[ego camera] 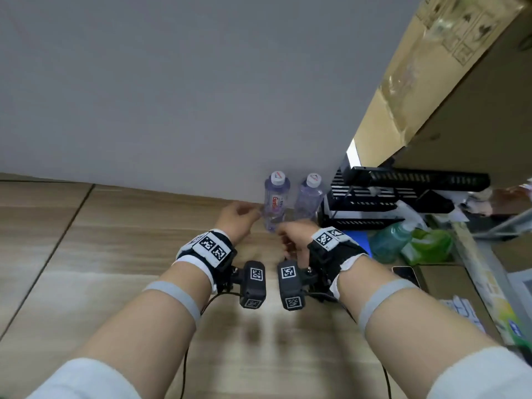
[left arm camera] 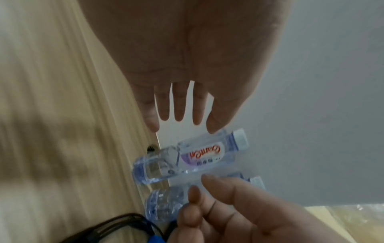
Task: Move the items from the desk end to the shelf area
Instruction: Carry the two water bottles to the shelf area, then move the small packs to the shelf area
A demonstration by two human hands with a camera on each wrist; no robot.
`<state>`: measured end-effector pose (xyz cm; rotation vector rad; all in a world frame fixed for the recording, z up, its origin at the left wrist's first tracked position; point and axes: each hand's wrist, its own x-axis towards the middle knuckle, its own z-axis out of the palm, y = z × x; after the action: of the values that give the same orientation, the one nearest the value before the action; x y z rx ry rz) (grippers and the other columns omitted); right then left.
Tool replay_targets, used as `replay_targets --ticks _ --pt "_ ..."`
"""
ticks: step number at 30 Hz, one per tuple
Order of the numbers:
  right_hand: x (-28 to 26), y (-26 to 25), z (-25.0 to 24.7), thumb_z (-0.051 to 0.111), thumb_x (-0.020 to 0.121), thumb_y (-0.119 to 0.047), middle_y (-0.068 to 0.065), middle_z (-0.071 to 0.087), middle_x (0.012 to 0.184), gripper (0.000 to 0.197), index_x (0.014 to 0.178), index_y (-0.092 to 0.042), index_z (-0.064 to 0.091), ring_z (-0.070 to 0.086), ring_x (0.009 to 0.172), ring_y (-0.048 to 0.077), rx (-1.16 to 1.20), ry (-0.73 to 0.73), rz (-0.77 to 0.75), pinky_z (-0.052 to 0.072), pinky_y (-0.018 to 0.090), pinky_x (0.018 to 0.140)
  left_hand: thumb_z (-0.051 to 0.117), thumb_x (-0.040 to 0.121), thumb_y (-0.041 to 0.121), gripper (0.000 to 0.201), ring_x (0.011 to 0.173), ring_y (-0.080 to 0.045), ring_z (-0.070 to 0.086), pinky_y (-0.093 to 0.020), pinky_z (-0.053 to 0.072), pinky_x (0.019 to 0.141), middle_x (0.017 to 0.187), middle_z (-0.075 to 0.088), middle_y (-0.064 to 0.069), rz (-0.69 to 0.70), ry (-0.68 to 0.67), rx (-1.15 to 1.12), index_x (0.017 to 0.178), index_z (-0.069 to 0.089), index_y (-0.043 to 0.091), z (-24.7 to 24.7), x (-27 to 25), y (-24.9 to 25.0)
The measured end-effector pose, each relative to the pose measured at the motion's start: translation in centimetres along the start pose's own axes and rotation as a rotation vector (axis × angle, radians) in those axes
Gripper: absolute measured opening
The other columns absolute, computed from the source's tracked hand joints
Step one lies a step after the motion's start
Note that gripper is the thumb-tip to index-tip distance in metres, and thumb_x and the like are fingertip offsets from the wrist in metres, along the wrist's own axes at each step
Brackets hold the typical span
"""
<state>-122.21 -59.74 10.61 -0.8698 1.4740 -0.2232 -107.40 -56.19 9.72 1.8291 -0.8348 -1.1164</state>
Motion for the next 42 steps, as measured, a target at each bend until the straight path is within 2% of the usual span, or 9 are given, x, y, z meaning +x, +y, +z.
replay_targets --ticks 5,9,13,24,27,30,35,37,42 --pt "-2.7 0.4 3.6 0.054 0.090 -0.009 0.002 0.047 0.055 0.017 0.074 -0.012 0.054 0.044 0.047 0.015 0.118 -0.133 -0.122 0.040 0.025 0.046 0.062 0.095 0.015 0.008 0.102 -0.020 0.066 -0.037 0.057 0.083 0.117 0.069 -0.007 -0.029 0.148 -0.162 0.101 0.067 0.018 -6.2 -7.0 -1.3" --pt "-6.2 0.9 8.3 0.060 0.090 -0.011 -0.001 0.050 0.057 0.019 0.072 -0.014 0.056 0.046 0.049 0.012 0.271 -0.275 -0.184 0.043 0.025 0.047 0.061 0.096 0.022 0.009 0.082 -0.017 0.067 -0.030 0.054 0.074 0.090 0.073 -0.002 -0.115 0.321 -0.623 0.099 0.066 0.016 -11.8 -13.3 -2.9" --pt "-10.1 1.8 14.0 0.060 0.089 -0.016 -0.004 0.045 0.057 0.018 0.072 -0.016 0.055 0.038 0.045 0.009 0.529 -0.519 -0.113 0.036 0.019 0.042 0.062 0.094 0.026 0.016 0.050 -0.009 0.048 -0.025 0.045 0.057 0.055 0.048 0.007 -0.130 0.471 -1.041 0.080 0.058 0.019 -17.6 -18.5 -4.8" --pt "-20.6 2.4 36.3 0.056 0.085 -0.018 -0.005 0.027 0.059 0.029 0.060 -0.016 0.042 0.019 0.054 0.010 0.868 -1.011 0.073 0.021 0.019 0.053 0.047 0.097 0.027 0.037 0.033 -0.008 0.016 -0.020 0.016 0.038 0.043 0.018 0.007 0.088 0.556 -1.362 0.061 0.038 0.023 -36.6 -28.9 -12.7" --pt "-23.2 2.3 44.0 0.056 0.087 -0.018 -0.005 0.026 0.059 0.031 0.060 -0.017 0.040 0.021 0.050 0.010 0.664 -0.963 -0.007 0.024 0.020 0.048 0.046 0.098 0.030 0.040 0.033 -0.008 0.015 -0.019 0.015 0.035 0.043 0.018 0.007 0.117 0.587 -1.363 0.060 0.036 0.023 -44.3 -30.6 -15.5" --pt "-25.4 2.0 50.8 0.057 0.090 -0.014 -0.003 0.033 0.058 0.024 0.069 -0.018 0.046 0.027 0.049 0.011 0.228 -0.782 -0.244 0.029 0.022 0.049 0.046 0.099 0.031 0.038 0.032 -0.008 0.016 -0.019 0.017 0.033 0.042 0.019 0.007 0.128 0.647 -1.318 0.063 0.034 0.023 -51.4 -32.1 -17.7" --pt "-27.8 1.7 60.9 0.056 0.086 -0.021 0.001 0.050 0.066 0.018 0.071 -0.015 0.048 0.042 0.058 0.018 -0.601 -0.424 -1.057 0.043 0.032 0.058 0.047 0.098 0.029 0.036 0.037 -0.008 0.015 -0.021 0.017 0.036 0.045 0.019 0.007 0.182 0.732 -1.270 0.064 0.037 0.023 -61.6 -33.9 -19.5" --pt "-27.9 1.6 64.0 0.056 0.084 -0.027 -0.003 0.058 0.071 0.014 0.073 -0.019 0.051 0.053 0.065 0.018 -0.892 -0.329 -1.262 0.046 0.032 0.062 0.047 0.099 0.029 0.036 0.038 -0.008 0.016 -0.021 0.018 0.039 0.047 0.021 0.008 0.187 0.750 -1.263 0.064 0.039 0.023 -64.4 -33.9 -20.0" --pt "-26.2 0.8 71.6 0.058 0.085 -0.032 -0.001 0.062 0.095 0.015 0.096 -0.023 0.056 0.060 0.086 0.021 -1.218 -0.356 -1.174 0.051 0.033 0.074 0.049 0.098 0.026 0.030 0.041 -0.009 0.021 -0.022 0.023 0.047 0.053 0.027 0.007 0.122 0.847 -1.226 0.069 0.042 0.023 -71.0 -31.7 -21.3"
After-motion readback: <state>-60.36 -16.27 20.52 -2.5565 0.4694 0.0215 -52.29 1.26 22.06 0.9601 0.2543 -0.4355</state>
